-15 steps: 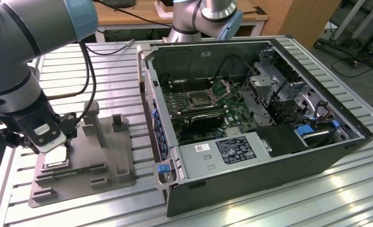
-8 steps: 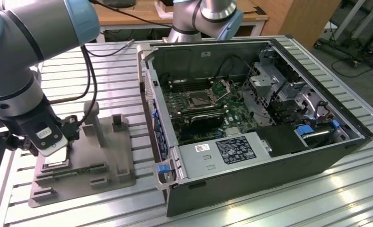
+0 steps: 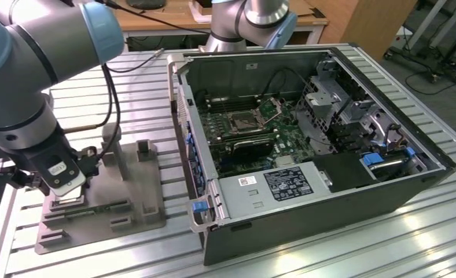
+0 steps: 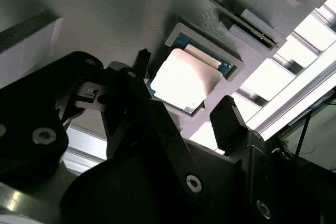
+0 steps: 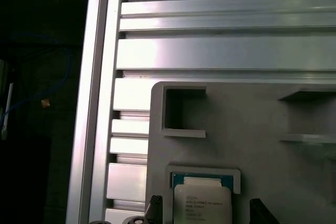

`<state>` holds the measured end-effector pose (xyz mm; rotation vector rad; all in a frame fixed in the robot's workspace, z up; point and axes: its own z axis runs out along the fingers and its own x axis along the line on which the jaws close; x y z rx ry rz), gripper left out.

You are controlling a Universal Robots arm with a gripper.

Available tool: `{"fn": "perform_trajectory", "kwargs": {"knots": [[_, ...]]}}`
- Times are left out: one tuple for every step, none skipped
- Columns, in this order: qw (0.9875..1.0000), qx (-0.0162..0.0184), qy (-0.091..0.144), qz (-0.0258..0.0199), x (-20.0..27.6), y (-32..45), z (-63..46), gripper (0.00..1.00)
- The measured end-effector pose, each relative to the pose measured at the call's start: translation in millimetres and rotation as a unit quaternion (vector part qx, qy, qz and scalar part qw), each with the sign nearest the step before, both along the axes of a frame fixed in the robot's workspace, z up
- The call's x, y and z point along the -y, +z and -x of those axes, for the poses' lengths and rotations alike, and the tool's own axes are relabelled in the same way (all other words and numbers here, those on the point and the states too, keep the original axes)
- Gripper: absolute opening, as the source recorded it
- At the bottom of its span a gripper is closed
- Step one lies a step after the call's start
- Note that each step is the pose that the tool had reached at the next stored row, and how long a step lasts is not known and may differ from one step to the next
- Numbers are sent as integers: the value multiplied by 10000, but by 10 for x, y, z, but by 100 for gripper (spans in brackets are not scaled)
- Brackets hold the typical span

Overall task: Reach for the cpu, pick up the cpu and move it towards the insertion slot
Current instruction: 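Pick up the cpu and move it towards the insertion slot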

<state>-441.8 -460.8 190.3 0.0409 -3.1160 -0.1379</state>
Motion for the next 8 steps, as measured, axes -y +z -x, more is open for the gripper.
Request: {"fn": "perform_trajectory", "kwargs": {"knots": [[10000, -3, 0, 0, 0, -8, 0, 73], [10000, -5, 0, 1, 1, -10, 0, 73], [10000, -5, 0, 1, 1, -10, 0, 73], [10000, -5, 0, 1, 1, -10, 0, 73], [10000, -4, 0, 0, 1, -13, 0, 73], [10000, -4, 0, 0, 1, -15, 0, 73], [10000, -4, 0, 0, 1, -15, 0, 73], [10000, -4, 0, 0, 1, -16, 0, 73]]}}
